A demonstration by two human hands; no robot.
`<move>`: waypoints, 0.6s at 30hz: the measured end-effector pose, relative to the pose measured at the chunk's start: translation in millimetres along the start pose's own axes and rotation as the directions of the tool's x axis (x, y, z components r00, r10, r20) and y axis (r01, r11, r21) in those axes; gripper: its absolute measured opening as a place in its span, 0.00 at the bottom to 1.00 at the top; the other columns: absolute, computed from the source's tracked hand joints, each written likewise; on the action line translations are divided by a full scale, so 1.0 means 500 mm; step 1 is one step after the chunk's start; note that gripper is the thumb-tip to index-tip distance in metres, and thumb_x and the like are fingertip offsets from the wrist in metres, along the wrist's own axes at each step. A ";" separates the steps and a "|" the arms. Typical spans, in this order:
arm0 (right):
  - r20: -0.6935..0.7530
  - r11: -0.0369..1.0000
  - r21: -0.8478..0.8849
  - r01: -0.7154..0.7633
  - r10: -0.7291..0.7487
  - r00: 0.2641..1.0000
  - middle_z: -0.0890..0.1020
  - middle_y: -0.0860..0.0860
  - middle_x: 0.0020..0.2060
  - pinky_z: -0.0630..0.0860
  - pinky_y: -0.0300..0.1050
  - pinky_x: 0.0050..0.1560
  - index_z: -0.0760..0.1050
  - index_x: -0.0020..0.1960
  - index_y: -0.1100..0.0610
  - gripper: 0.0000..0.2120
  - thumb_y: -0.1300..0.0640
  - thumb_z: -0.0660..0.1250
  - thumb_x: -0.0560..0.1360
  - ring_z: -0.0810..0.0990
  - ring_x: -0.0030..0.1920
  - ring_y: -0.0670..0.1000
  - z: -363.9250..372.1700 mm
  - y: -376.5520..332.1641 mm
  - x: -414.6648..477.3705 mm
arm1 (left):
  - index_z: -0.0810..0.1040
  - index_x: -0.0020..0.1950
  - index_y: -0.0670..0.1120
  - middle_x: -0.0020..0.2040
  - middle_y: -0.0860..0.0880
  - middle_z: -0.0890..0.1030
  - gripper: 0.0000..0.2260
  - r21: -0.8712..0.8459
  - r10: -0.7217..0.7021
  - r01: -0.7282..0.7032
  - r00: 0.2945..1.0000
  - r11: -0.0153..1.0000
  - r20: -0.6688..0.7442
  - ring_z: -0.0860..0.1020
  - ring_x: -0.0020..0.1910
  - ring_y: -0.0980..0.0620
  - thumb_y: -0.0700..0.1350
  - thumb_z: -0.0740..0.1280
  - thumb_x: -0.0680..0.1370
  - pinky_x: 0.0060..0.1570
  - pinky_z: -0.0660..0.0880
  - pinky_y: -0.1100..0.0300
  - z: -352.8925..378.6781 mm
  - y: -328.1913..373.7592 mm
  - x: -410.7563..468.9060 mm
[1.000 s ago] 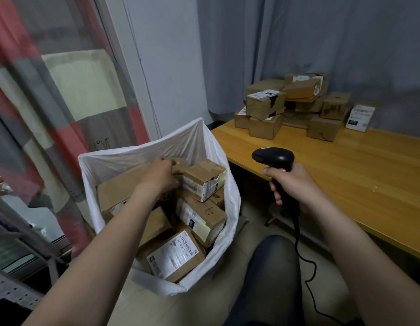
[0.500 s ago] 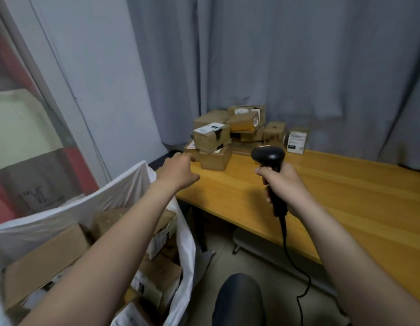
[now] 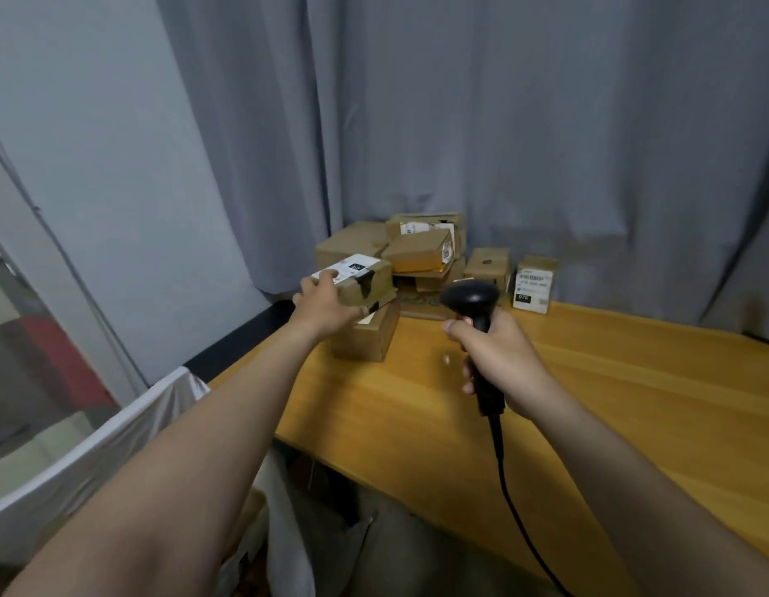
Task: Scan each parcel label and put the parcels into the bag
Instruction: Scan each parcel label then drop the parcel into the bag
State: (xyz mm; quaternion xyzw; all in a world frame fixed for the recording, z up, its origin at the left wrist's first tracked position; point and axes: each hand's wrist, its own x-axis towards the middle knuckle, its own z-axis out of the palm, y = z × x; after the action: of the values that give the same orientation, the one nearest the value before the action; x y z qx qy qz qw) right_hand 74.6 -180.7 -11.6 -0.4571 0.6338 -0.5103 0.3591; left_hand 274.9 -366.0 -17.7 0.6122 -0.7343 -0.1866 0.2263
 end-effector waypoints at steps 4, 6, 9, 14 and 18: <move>-0.028 0.999 0.040 -0.021 0.022 0.999 0.79 0.54 0.32 0.80 0.47 0.34 0.74 0.56 0.52 0.07 0.51 0.69 0.82 0.80 0.28 0.50 0.011 0.024 0.047 | 0.56 0.82 0.49 0.76 0.42 0.59 0.46 -0.066 -0.057 0.054 0.998 0.996 -0.033 0.61 0.75 0.36 0.57 0.79 0.72 0.72 0.66 0.43 0.021 -0.009 0.071; -0.030 0.997 0.064 -0.040 0.042 0.999 0.79 0.55 0.33 0.79 0.45 0.32 0.74 0.57 0.53 0.08 0.51 0.69 0.82 0.79 0.28 0.50 0.016 0.041 0.066 | 0.53 0.83 0.51 0.78 0.41 0.57 0.51 -0.141 -0.116 0.111 0.993 0.984 -0.022 0.58 0.77 0.36 0.58 0.81 0.69 0.75 0.63 0.43 0.030 -0.026 0.111; -0.033 0.995 0.082 -0.054 0.057 0.998 0.79 0.56 0.34 0.79 0.45 0.31 0.74 0.58 0.54 0.09 0.51 0.70 0.82 0.79 0.27 0.50 0.021 0.063 0.088 | 0.49 0.83 0.53 0.80 0.41 0.56 0.59 -0.229 -0.173 0.176 0.984 0.958 0.033 0.58 0.78 0.36 0.60 0.84 0.63 0.76 0.62 0.39 0.039 -0.062 0.162; -0.020 0.990 0.121 -0.070 0.073 0.997 0.78 0.55 0.32 0.78 0.44 0.30 0.75 0.57 0.56 0.09 0.53 0.70 0.81 0.78 0.27 0.50 0.028 0.085 0.102 | 0.49 0.83 0.54 0.80 0.44 0.60 0.59 -0.369 -0.134 0.160 0.986 0.915 0.097 0.63 0.77 0.38 0.58 0.84 0.64 0.75 0.65 0.39 0.042 -0.095 0.206; -0.012 0.984 0.156 -0.088 0.091 0.996 0.78 0.57 0.38 0.77 0.44 0.28 0.75 0.56 0.58 0.09 0.55 0.71 0.81 0.77 0.28 0.49 0.037 0.088 0.095 | 0.54 0.81 0.53 0.76 0.45 0.66 0.63 -0.374 -0.118 0.157 0.985 0.914 0.125 0.69 0.71 0.42 0.62 0.84 0.53 0.72 0.70 0.44 0.037 -0.098 0.214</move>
State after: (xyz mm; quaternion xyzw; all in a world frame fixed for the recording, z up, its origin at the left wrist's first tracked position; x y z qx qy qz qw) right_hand 66.9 -228.9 -58.2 -0.3938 0.6156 -0.5457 0.4101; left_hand 288.7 -480.2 -49.2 0.5962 -0.6493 -0.3720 0.2910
